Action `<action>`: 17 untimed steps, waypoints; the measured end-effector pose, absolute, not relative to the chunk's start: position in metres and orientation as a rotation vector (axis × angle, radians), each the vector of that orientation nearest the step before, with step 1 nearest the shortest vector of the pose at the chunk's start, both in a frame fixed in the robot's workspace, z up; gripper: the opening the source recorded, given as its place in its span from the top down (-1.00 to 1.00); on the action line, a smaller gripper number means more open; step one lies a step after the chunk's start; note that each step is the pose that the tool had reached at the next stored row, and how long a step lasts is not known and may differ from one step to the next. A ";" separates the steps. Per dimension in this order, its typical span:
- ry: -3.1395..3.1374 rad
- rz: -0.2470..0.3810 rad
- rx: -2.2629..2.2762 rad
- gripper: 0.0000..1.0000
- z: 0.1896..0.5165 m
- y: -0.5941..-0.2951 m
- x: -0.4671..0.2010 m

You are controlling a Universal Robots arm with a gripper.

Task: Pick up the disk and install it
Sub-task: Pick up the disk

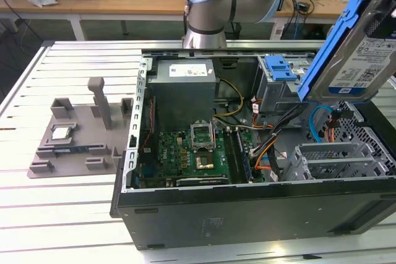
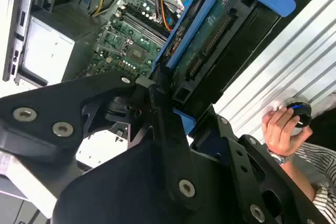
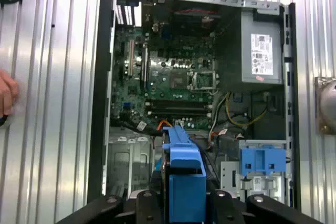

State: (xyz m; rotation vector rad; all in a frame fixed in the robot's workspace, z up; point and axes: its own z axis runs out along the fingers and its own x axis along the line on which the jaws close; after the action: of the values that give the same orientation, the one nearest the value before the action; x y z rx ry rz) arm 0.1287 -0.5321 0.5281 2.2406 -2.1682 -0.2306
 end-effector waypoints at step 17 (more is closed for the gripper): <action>-2.202 -0.202 2.186 0.26 0.495 -0.548 0.157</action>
State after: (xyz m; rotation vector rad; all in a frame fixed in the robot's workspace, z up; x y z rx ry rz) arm 0.1565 -0.5483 0.4953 2.1865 -2.2025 -0.2016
